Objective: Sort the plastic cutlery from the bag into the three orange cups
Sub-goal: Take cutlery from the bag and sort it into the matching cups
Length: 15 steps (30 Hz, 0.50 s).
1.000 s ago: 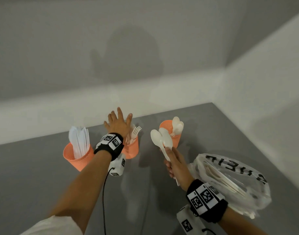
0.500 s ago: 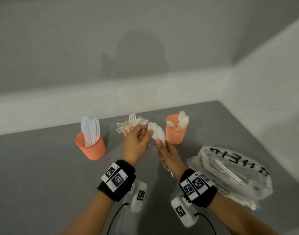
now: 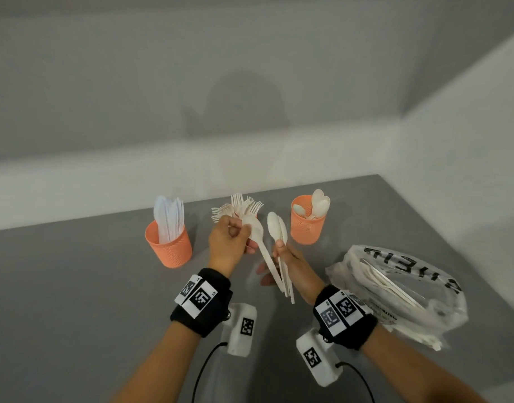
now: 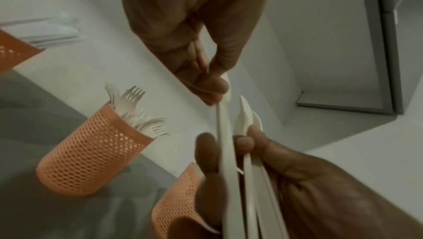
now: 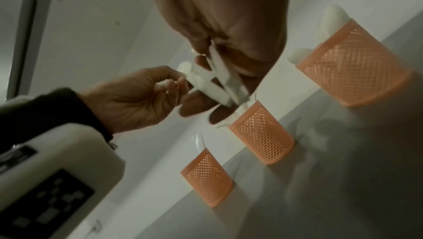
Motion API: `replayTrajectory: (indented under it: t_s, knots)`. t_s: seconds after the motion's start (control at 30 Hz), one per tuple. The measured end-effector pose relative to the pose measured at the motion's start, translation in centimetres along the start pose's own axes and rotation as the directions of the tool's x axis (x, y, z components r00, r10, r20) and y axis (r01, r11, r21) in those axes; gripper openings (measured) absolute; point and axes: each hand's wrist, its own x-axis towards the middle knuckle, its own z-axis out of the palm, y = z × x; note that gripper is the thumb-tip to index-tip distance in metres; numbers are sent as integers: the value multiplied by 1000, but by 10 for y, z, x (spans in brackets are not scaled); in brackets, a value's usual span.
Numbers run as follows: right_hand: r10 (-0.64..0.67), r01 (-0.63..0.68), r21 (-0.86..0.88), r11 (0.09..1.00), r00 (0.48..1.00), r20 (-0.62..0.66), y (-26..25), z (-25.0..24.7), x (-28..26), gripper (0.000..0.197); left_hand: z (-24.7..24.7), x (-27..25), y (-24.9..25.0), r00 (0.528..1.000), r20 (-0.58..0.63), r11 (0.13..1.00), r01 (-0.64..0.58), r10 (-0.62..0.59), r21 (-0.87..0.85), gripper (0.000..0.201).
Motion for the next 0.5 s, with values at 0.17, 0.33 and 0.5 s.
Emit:
replayTrajectory:
  t_s: [0.17, 0.33, 0.5]
  knots:
    - [65, -78, 66, 995, 981, 182, 0, -2, -9, 45, 2, -2, 5, 959, 276, 997, 67, -57, -26, 10]
    - [160, -152, -49, 987, 946, 283, -10, -4, -17, 56, 5, -8, 9, 875, 472, 962, 208, -103, -175, 13]
    - [84, -42, -195, 980, 973, 216, -24, -8, -17, 13, 18, -7, 8, 955, 295, 998, -36, 20, 50, 30]
